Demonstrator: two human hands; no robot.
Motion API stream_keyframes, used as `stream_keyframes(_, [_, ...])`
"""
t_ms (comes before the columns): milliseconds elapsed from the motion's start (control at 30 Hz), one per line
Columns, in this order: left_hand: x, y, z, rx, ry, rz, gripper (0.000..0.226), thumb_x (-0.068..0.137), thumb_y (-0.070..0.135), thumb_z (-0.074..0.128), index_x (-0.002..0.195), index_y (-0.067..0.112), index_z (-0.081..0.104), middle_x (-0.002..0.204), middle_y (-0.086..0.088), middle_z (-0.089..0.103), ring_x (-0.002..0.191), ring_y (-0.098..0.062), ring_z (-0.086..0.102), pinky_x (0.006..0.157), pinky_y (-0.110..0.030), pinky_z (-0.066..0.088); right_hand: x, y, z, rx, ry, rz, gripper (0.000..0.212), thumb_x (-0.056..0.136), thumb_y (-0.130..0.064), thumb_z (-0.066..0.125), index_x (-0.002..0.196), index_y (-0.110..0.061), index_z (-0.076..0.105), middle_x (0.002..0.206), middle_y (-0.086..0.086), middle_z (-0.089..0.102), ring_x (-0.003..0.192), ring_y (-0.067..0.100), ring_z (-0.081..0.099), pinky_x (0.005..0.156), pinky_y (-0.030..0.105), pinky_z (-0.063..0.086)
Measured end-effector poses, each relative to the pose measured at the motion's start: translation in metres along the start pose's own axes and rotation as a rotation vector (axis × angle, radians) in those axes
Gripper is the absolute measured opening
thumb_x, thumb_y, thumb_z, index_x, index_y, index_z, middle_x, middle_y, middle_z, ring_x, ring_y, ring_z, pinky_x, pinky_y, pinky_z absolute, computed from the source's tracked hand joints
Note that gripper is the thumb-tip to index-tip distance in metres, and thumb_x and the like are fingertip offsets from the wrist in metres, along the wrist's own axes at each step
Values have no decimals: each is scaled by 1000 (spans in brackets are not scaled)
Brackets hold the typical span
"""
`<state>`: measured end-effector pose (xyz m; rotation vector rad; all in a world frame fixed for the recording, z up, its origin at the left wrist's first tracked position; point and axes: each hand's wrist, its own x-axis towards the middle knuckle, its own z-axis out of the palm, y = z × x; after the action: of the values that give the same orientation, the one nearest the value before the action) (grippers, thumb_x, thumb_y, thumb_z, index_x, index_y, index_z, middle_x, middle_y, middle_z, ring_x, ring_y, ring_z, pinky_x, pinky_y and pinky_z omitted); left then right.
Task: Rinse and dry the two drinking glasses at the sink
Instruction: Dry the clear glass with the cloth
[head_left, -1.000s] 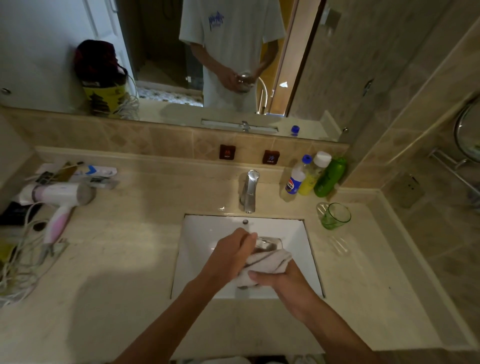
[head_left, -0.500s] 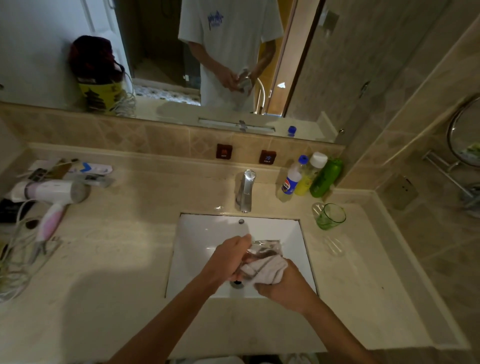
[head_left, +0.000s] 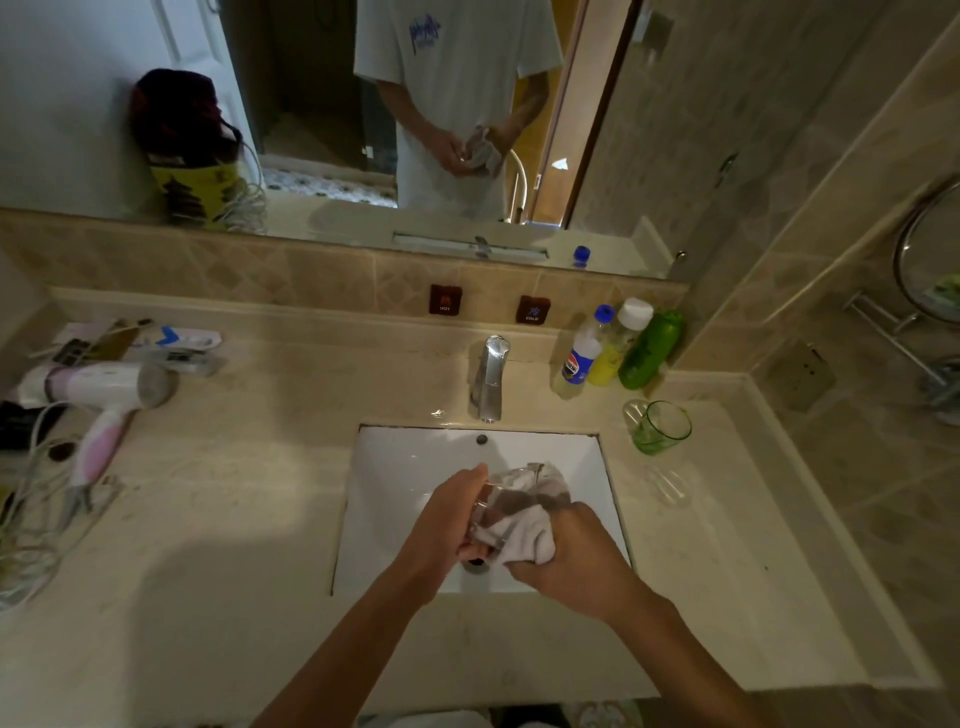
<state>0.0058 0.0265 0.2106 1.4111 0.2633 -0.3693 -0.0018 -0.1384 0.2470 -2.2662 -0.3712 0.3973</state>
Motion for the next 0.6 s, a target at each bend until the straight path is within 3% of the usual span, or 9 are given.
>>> stream_keyframes(33, [1,-3,0,15,21,23,60,103,55,43,104,-2,58,95,-34,63,84,-41,62,78,-56,56,1,3,1,51,-9,26,35,79,-11,78,72,-33,53,63,-39,59,67,-22,56,60,1,40])
stream_keyframes(100, [1,-12,2,119,68,106,33,109,41,42,103,13,60,103,-20,68,93,-24,70,83,-39,61,1,7,3,180,-30,131,25,74,-15,84,85,-18,62,74,-21,67,72,-11,63,69,6,45])
stream_keyframes(167, [-3,-20,5,311,88,307,17,109,36,44,103,29,58,101,-2,68,89,-5,66,79,-21,54,1,10,0,454,-60,259,47,68,-18,87,108,-6,67,99,5,75,92,11,72,91,32,55])
stream_keyframes(233, [-3,-32,6,387,78,470,25,102,48,45,115,30,56,103,5,66,93,-7,65,81,-19,52,-4,10,-6,663,-103,321,42,72,-1,80,113,-5,69,109,18,73,105,31,70,97,49,53])
stream_keyframes(300, [-4,-37,4,352,43,475,37,97,54,47,122,28,55,109,4,65,98,-10,64,87,-24,54,-9,9,-11,697,-127,306,37,74,7,75,109,-4,72,108,22,73,105,35,70,95,53,53])
stream_keyframes(400, [-7,-25,1,88,-143,155,48,98,66,44,120,27,61,116,-2,70,106,-13,70,97,-39,59,-11,6,-14,576,-44,283,25,74,7,77,94,-8,76,93,6,78,93,21,74,84,42,60])
stream_keyframes(467, [-6,-16,2,-209,-206,-174,64,99,69,38,116,20,75,118,-8,77,113,-25,71,104,-49,55,-13,6,-13,430,-4,265,23,73,0,82,81,-18,70,73,-20,74,73,-4,69,68,18,56])
stream_keyframes(500, [-5,-14,3,-275,-192,-264,64,101,66,36,110,19,80,115,-9,79,111,-27,72,104,-47,54,-12,7,-10,368,-7,236,26,73,-6,85,78,-23,66,65,-26,69,66,-8,65,61,11,49])
stream_keyframes(600, [0,-21,5,-175,-107,-211,52,105,56,41,106,19,78,107,-8,80,103,-25,73,97,-43,54,-11,8,-3,298,20,237,30,69,-16,89,80,-28,65,67,-18,68,66,-11,64,67,11,47])
